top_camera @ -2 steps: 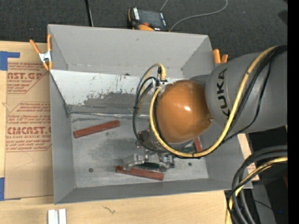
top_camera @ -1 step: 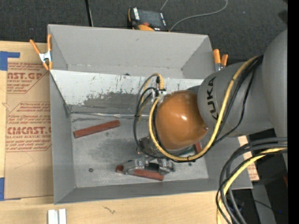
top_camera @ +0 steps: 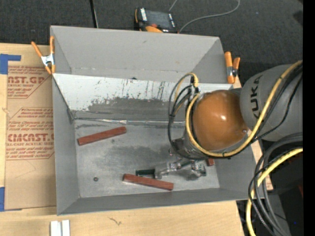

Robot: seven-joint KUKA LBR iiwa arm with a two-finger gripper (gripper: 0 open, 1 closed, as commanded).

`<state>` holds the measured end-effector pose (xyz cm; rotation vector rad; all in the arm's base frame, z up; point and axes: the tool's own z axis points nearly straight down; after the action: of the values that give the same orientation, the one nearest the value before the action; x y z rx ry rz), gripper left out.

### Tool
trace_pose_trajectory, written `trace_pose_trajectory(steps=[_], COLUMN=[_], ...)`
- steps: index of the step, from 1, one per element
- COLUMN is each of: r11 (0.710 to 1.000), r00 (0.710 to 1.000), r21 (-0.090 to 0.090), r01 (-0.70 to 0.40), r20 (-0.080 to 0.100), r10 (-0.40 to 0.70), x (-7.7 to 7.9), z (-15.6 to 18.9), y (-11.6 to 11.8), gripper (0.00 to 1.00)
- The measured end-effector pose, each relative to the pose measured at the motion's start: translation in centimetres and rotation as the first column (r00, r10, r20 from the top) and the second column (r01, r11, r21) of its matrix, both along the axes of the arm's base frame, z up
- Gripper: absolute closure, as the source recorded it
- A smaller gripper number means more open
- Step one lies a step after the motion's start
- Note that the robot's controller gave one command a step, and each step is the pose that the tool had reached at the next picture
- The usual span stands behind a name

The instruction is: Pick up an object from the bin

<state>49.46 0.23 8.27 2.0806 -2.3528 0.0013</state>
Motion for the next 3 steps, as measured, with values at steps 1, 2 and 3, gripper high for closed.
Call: trace_pose_trajectory(steps=[1,2,3], r11=[0.990,0.987,0.940], r00=[0.990,0.987,0.940], r21=[0.007,0.002,0.002], r01=[-0.144,-0.161,-0.341], r20=[0.001,0.000,0.000], r10=[0.144,0.161,0.341], x=[0.3,2.1,5.1], z=[0.1,-1.4,-1.3], y=[9.1,2.5,-4.4], gripper=[0.00,0.00,0.00])
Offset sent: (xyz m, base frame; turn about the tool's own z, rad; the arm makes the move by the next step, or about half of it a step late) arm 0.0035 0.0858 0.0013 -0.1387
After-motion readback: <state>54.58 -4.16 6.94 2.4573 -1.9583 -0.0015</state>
